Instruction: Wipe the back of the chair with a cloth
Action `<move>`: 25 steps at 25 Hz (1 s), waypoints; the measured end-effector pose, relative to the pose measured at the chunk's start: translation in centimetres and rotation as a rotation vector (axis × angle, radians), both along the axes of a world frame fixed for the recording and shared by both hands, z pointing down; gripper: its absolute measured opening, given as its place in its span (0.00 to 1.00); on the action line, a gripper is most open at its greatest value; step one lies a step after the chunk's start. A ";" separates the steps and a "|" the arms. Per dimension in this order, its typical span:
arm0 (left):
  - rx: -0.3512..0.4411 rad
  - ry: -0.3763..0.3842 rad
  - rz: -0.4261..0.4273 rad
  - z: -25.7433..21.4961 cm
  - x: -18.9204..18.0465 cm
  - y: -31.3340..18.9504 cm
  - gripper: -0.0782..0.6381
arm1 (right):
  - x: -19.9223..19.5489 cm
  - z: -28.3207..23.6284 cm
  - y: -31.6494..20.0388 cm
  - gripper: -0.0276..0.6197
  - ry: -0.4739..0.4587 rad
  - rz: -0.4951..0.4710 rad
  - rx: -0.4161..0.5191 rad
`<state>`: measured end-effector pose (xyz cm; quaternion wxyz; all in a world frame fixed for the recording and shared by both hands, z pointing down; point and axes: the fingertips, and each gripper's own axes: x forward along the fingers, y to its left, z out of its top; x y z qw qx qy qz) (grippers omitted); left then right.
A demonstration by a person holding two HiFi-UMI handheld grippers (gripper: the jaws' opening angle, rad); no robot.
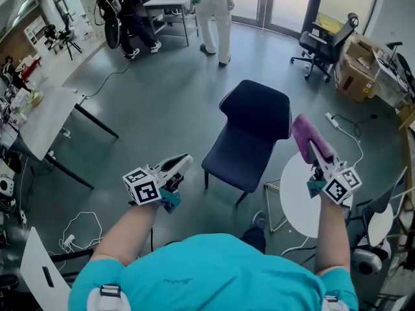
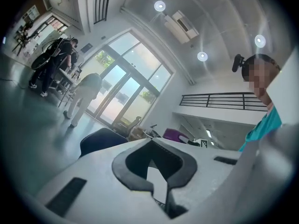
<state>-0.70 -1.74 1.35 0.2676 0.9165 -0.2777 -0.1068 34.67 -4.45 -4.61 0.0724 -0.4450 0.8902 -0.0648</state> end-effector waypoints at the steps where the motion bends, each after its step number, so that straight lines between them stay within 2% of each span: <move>1: -0.013 0.016 -0.005 1.5 1.0 -1.9 0.11 | 0.7 0.9 -2.4 0.13 0.026 0.000 0.007; 4: -0.028 0.031 0.005 7.3 2.5 -6.9 0.11 | 1.1 3.9 -9.2 0.13 0.105 0.019 0.034; 6: -0.011 0.014 0.026 11.6 2.5 -9.8 0.11 | 0.3 6.1 -13.6 0.13 0.193 0.052 0.076; 9: 0.024 -0.016 0.038 17.2 1.4 -13.8 0.11 | -2.3 9.7 -20.3 0.13 0.357 0.133 0.151; 15: 0.093 0.012 0.086 26.3 0.3 -18.4 0.11 | -8.8 19.6 -34.7 0.13 0.684 0.283 0.221; 18: 0.118 0.029 0.102 30.7 0.4 -19.9 0.11 | -9.9 23.8 -41.2 0.13 0.898 0.402 0.247; 21: 0.142 0.038 0.123 33.2 0.5 -20.2 0.11 | -10.8 26.5 -46.2 0.13 1.129 0.513 0.277; 25: 0.137 0.071 0.131 35.6 -0.8 -19.9 0.11 | -14.9 31.2 -50.5 0.13 1.479 0.521 0.350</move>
